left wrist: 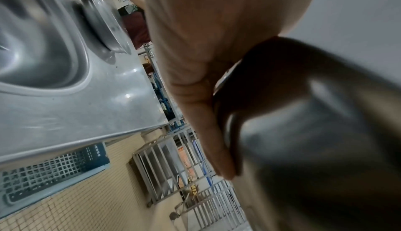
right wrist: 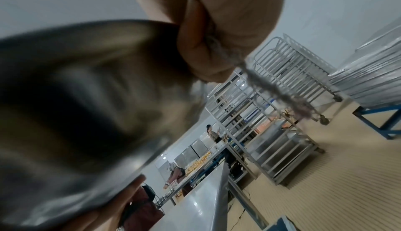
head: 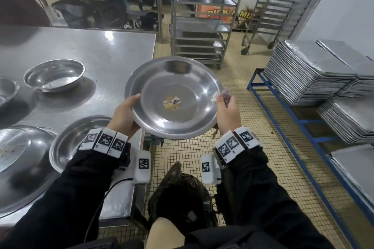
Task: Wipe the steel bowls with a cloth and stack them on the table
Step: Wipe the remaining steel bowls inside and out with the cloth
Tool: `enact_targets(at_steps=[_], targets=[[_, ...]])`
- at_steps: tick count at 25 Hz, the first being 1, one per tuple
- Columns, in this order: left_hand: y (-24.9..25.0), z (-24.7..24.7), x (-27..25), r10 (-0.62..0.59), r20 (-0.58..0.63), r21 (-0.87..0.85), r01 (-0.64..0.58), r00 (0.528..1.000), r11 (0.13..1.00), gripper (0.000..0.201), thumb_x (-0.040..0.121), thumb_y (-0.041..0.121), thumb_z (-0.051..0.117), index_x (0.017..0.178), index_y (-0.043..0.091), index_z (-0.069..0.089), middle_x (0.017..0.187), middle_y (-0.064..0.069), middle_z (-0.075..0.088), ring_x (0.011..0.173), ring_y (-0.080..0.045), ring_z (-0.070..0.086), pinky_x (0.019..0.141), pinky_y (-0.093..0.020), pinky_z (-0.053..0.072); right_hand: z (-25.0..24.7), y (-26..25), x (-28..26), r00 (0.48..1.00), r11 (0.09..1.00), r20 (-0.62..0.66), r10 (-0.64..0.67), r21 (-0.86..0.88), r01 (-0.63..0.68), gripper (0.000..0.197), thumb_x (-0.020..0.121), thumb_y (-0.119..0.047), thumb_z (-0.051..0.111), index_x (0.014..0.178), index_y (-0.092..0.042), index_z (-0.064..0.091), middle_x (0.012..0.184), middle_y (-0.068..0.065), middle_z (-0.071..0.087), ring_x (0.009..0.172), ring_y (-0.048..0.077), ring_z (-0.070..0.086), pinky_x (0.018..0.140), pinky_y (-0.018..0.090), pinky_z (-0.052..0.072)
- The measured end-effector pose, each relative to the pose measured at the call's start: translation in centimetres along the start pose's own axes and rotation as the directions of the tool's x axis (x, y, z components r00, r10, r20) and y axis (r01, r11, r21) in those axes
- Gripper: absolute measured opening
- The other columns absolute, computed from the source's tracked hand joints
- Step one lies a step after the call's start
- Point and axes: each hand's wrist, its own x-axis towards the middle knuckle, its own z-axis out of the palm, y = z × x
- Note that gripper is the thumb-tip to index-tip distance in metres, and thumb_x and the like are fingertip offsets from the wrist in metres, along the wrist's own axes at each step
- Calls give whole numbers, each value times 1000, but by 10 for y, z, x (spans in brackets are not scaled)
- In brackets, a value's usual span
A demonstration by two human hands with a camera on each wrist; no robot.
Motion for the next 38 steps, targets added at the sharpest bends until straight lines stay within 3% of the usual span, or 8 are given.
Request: enact_targets(at_steps=[4,9,12,16,20,26,32,38], targets=[[-22,23,0,-28,-32,163,33,999,986,25,101,18,40,111,1,55,97,-15,64,82,-22,65,71,-30,57,34,14,-16,991,980,-71,113,169,-100,22,98,-33,42,110,-14,40,91,-2,55,75,13,59,60,27,52],[-34,29,0,-132,168,448,44,977,893,30,96,31,46,111,7,55,110,-15,67,93,-20,68,87,-36,56,44,17,-6,985,942,-12,170,295,-159,21,96,-22,50,110,-9,42,93,6,57,58,11,59,46,19,49],[-19,6,5,-84,233,297,12,969,955,72,76,53,63,130,9,43,119,-14,62,102,-27,65,86,-44,56,24,14,16,990,964,7,144,226,-141,16,94,-21,53,103,-10,47,94,7,59,67,14,59,49,20,48],[11,-15,6,77,252,7,-81,965,997,43,87,49,50,114,20,68,103,-8,70,91,-27,68,74,-43,58,-2,11,35,991,998,118,68,4,-69,8,92,-25,56,86,-20,54,88,6,61,75,19,61,64,33,52],[18,-25,14,-31,172,158,3,985,987,41,98,32,41,123,7,61,110,-18,65,96,-32,64,81,-41,53,-1,12,33,960,997,273,60,-57,-46,21,93,-29,54,97,-10,59,98,22,64,82,35,64,80,51,55],[-1,-10,5,-51,-83,163,64,995,985,28,97,19,41,106,-2,57,76,-10,63,69,-21,62,63,-31,50,19,12,13,999,999,49,23,-33,-21,24,99,-31,42,103,-9,48,89,4,56,77,16,56,63,24,46],[-29,15,0,-147,29,202,138,989,970,27,99,20,37,110,0,52,103,-19,62,92,-24,63,87,-37,54,51,31,-12,981,965,-53,187,196,-174,24,98,-26,46,113,-8,41,88,-2,54,77,17,60,74,39,57],[-25,-10,3,-74,130,188,49,989,981,91,70,69,62,141,20,32,132,-11,55,109,-26,64,87,-50,54,26,21,13,983,970,-66,170,188,-155,14,94,-19,53,104,-10,48,92,3,57,83,19,61,81,40,55]])
